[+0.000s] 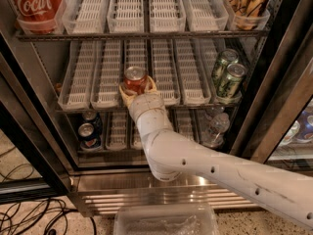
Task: Pick coke can from middle shelf of fridge
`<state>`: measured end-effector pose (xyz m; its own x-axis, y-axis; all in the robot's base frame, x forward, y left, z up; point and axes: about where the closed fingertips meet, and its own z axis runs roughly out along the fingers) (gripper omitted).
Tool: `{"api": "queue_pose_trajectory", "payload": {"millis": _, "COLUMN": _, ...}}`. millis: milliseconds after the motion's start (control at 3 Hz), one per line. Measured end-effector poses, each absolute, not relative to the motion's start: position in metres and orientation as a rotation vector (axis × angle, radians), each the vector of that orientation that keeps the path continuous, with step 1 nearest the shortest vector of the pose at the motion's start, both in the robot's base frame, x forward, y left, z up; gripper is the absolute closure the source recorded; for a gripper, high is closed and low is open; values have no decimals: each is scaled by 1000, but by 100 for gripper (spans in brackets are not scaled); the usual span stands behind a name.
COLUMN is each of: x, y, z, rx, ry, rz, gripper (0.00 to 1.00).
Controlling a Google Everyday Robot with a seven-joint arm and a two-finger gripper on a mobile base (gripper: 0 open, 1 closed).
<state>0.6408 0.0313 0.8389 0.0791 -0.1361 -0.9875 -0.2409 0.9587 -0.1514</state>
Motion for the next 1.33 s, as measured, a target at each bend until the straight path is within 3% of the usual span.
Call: {"api": "queue_pose_trajectory", "payload": {"millis": 1333, "x": 623, "y": 34, "z": 892, "rx": -294, "ry": 1451, "rz": 183, "gripper": 100}}
